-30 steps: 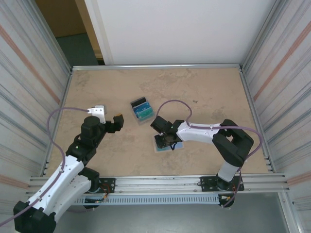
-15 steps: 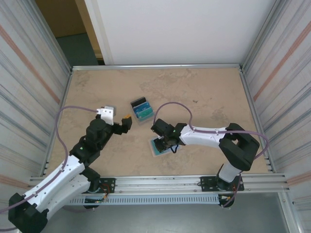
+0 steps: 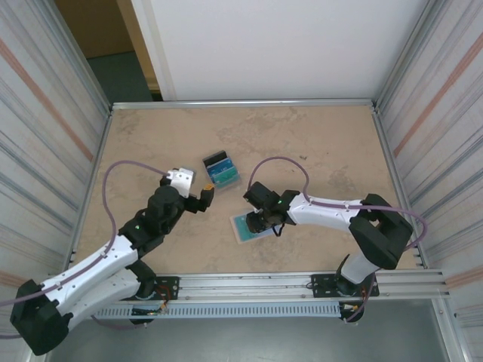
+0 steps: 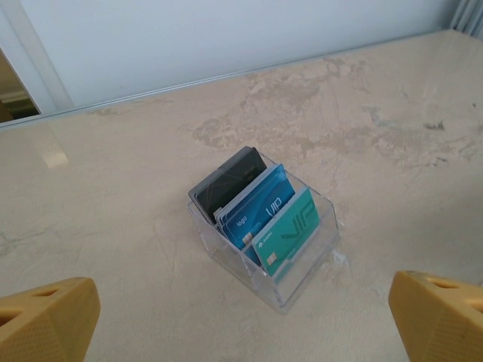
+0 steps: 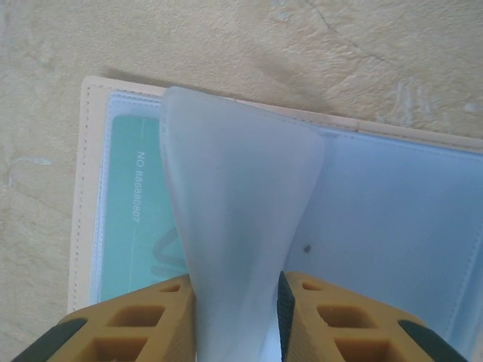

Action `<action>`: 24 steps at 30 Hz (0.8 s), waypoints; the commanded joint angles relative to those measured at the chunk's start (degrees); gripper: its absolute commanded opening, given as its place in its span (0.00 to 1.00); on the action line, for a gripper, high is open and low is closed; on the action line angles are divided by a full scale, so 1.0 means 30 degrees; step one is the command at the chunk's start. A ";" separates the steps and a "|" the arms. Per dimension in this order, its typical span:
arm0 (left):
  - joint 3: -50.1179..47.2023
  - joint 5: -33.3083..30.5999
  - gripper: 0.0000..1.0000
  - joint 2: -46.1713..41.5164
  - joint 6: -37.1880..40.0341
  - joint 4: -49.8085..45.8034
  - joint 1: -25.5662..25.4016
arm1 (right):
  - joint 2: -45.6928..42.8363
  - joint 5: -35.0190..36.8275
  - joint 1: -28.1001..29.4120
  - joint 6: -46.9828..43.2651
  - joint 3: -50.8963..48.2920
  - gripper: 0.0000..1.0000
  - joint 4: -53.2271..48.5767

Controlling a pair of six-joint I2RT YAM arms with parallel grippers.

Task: Take the credit cards out of the card holder

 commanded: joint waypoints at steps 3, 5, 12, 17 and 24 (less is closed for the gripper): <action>0.0944 -0.1542 0.99 0.1075 0.1170 0.0161 -0.1215 | -0.0944 0.0235 -0.0755 0.0605 -0.0605 0.32 -0.0088; 0.1139 -0.2002 0.99 0.1658 0.1348 -0.0066 -0.1789 | -0.1096 0.0115 -0.1078 0.0781 -0.0870 0.32 0.0011; 0.1655 -0.2770 0.99 0.3841 0.0650 -0.0973 -0.3436 | -0.1996 -0.0251 -0.2025 0.1331 -0.1753 0.30 0.0414; 0.1933 -0.3064 0.99 0.5744 -0.0258 -0.1251 -0.4625 | -0.2708 -0.0414 -0.2731 0.1718 -0.2189 0.29 0.0488; 0.2352 -0.3955 0.99 0.8536 -0.0914 -0.1192 -0.6314 | -0.4536 -0.0981 -0.3963 0.2406 -0.3009 0.30 0.0739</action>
